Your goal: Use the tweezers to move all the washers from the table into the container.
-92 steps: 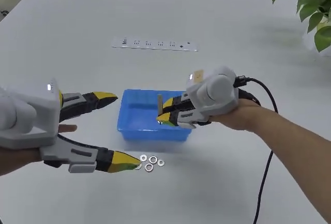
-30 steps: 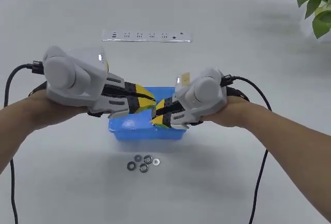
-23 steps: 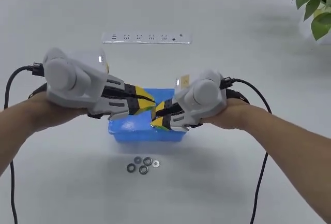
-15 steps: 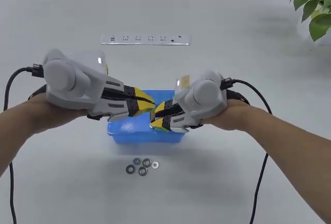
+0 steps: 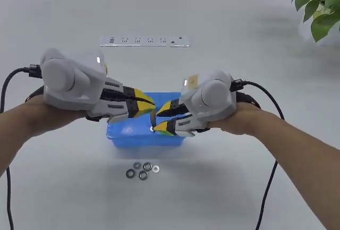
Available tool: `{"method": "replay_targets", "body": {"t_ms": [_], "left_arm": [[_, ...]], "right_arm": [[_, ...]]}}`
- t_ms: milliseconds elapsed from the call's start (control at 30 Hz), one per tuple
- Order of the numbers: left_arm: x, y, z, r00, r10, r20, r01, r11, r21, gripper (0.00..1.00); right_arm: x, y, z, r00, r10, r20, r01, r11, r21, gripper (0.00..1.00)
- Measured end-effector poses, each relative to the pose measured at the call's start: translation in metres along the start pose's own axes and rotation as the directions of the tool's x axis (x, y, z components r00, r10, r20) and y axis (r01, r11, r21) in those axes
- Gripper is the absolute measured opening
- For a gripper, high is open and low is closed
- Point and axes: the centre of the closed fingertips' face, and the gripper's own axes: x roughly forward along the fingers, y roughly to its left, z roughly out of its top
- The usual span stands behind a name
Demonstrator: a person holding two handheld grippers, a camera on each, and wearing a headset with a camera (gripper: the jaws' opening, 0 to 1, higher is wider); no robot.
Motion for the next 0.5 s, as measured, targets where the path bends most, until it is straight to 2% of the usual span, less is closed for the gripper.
{"method": "replay_targets", "body": {"t_ms": [500], "left_arm": [[-0.011,0.001,0.010,0.9997,0.021,0.011,-0.021,1.000,0.003,0.04]], "right_arm": [[-0.036,0.007,0.000,0.9959,-0.090,-0.009,0.090,0.993,0.074,0.37]]}}
